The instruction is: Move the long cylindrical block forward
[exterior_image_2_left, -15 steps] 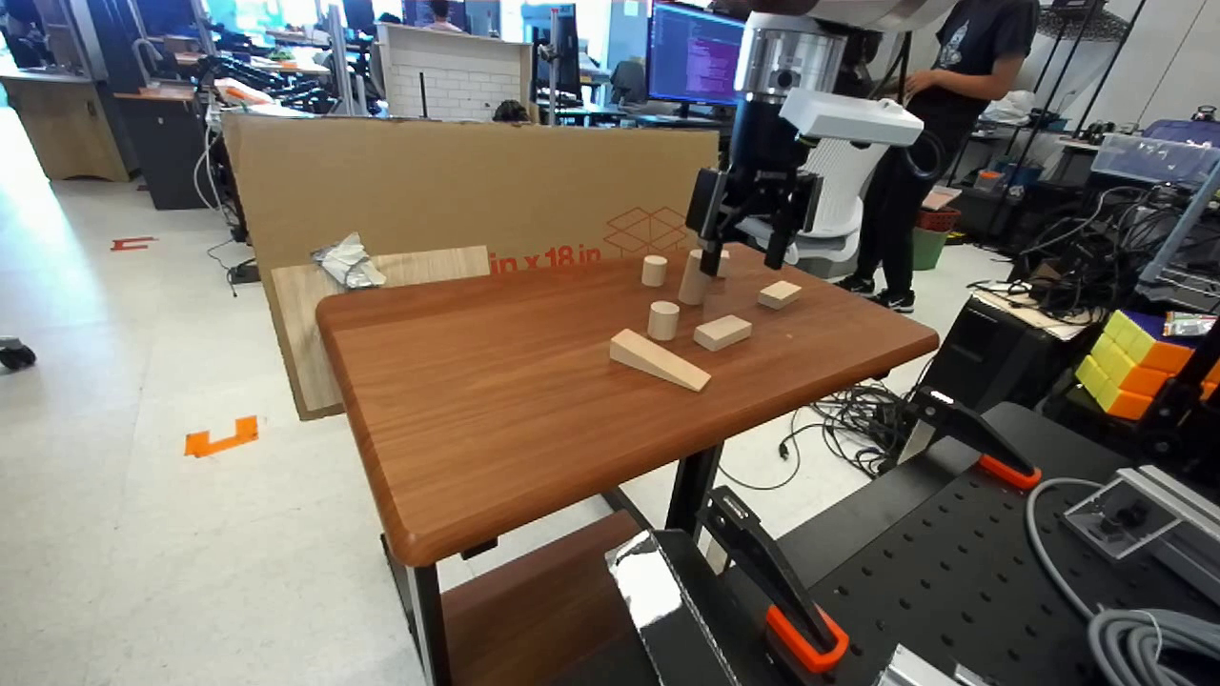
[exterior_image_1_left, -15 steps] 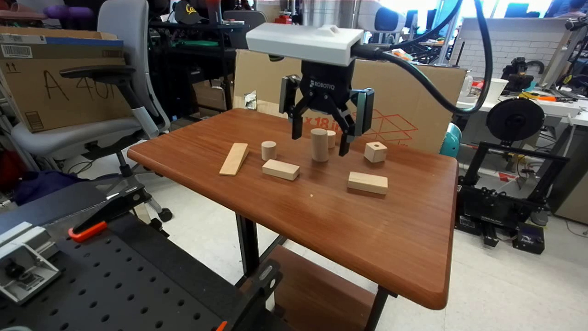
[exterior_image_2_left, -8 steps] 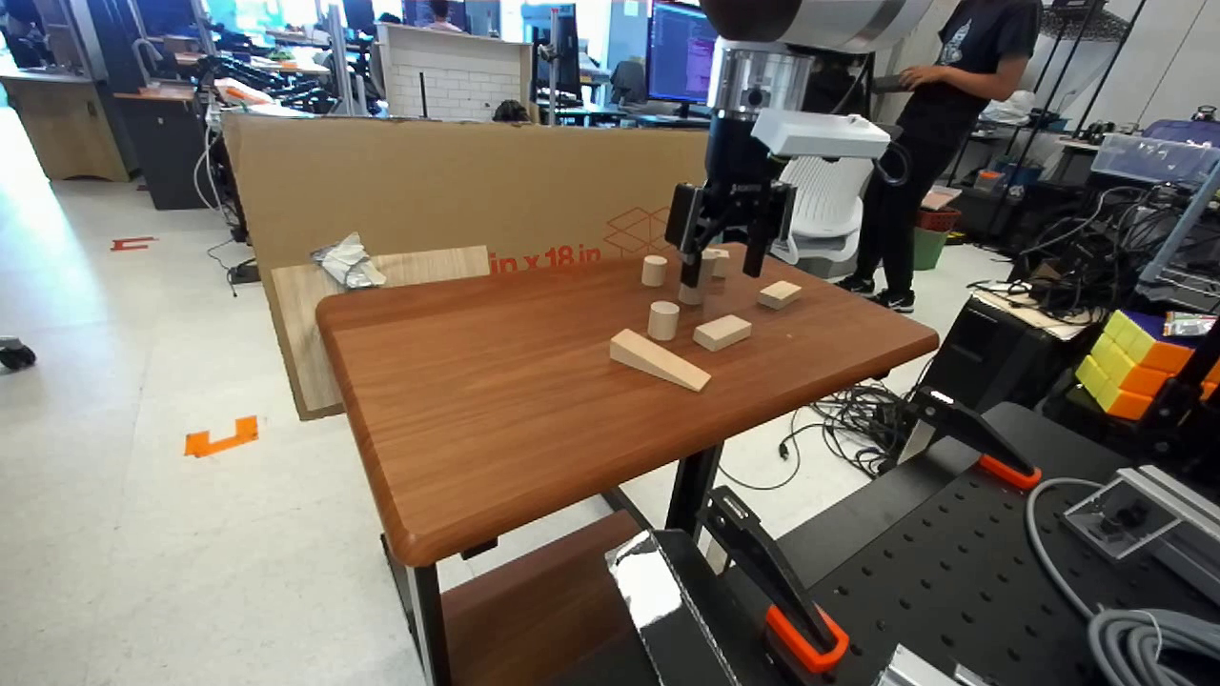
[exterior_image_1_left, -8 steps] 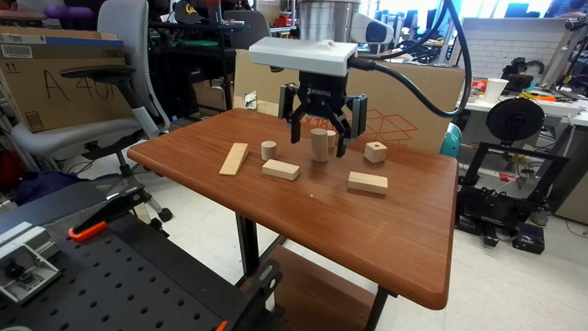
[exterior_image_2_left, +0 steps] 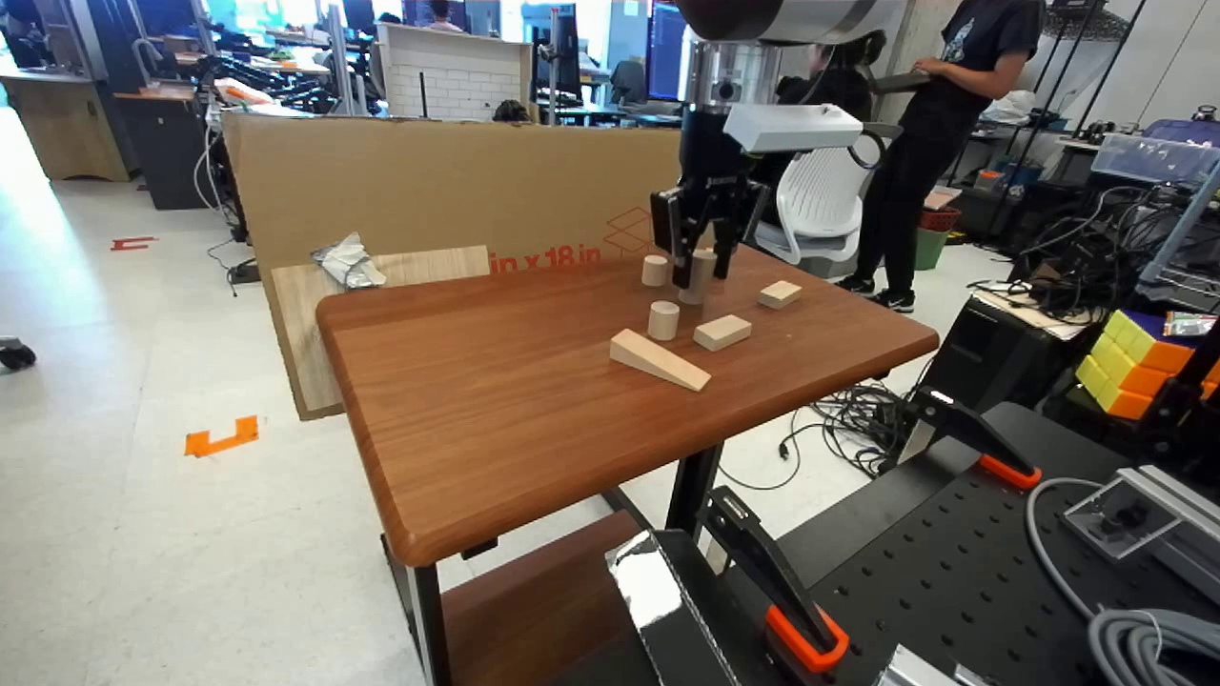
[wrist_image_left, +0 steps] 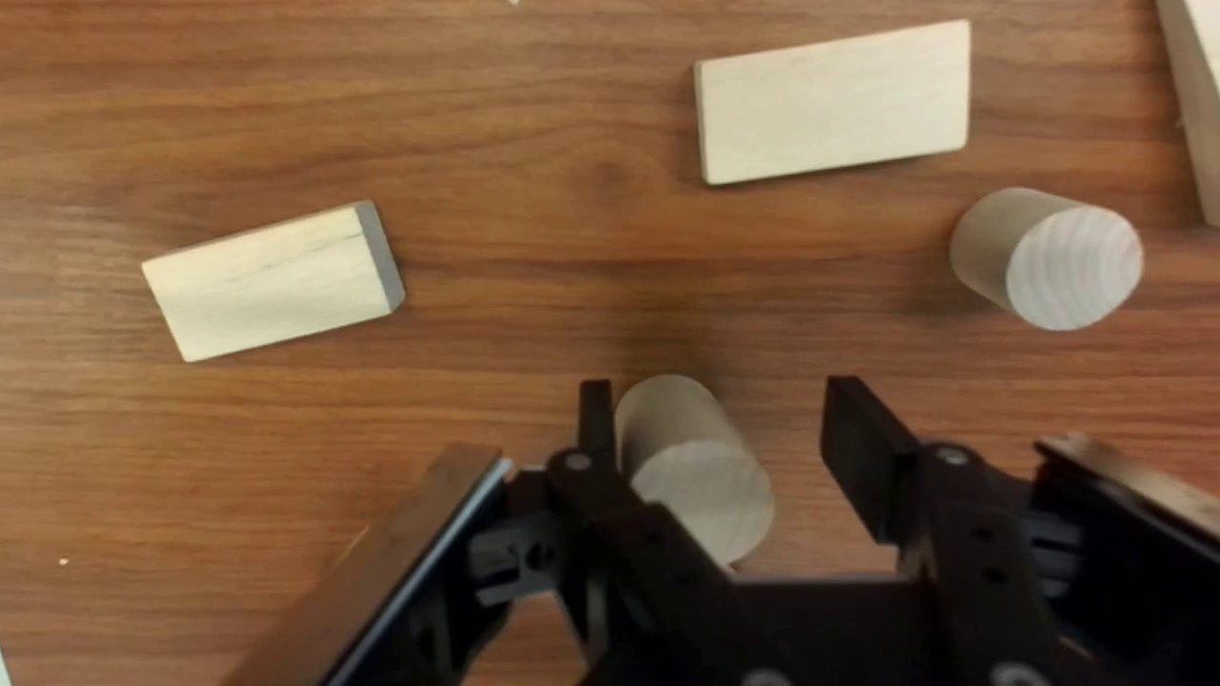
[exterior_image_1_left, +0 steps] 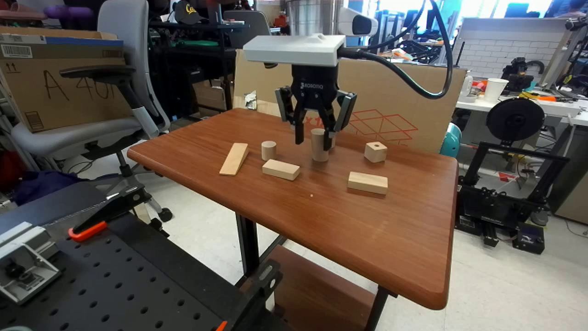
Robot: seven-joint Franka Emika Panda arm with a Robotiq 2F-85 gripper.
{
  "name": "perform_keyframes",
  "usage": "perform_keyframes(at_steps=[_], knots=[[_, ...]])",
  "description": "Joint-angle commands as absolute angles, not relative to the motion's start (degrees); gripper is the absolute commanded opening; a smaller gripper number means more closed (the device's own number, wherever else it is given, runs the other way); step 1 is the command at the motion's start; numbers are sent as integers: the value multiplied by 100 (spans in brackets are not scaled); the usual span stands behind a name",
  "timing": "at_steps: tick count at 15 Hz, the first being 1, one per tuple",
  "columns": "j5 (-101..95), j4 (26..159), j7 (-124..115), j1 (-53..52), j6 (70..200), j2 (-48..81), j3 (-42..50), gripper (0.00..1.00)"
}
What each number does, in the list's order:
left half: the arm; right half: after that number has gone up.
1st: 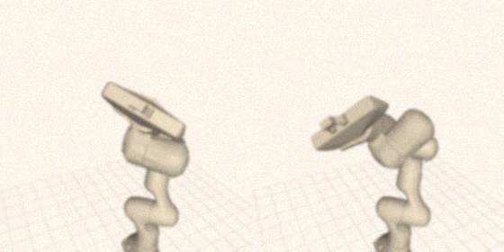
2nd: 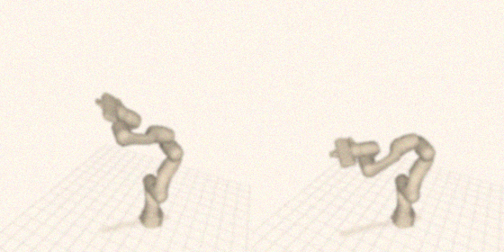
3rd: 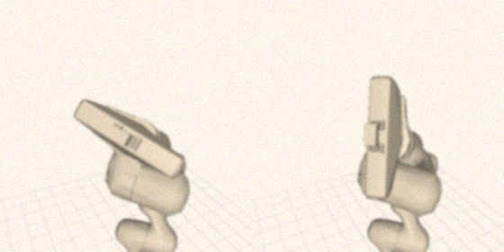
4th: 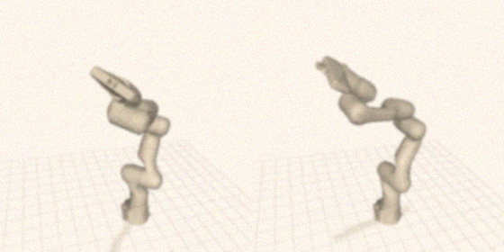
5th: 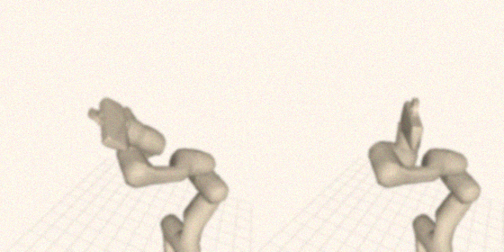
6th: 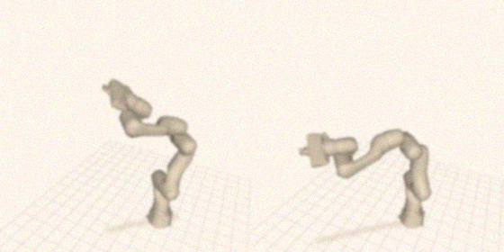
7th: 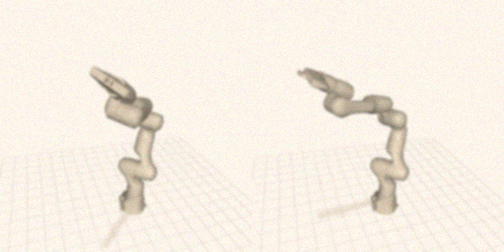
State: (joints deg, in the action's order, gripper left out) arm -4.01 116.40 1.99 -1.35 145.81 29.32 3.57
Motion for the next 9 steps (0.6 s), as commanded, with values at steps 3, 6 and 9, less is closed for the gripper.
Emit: perform_keyframes(at_steps=[3, 6, 9], knots=[[-551, 11495, 38, -199, 14504, 2899, 340, 13], [-568, 11542, 30, -217, 14508, 2800, 351, 11], [-564, 11651, 3, -234, 14511, 2611, 346, 11]])
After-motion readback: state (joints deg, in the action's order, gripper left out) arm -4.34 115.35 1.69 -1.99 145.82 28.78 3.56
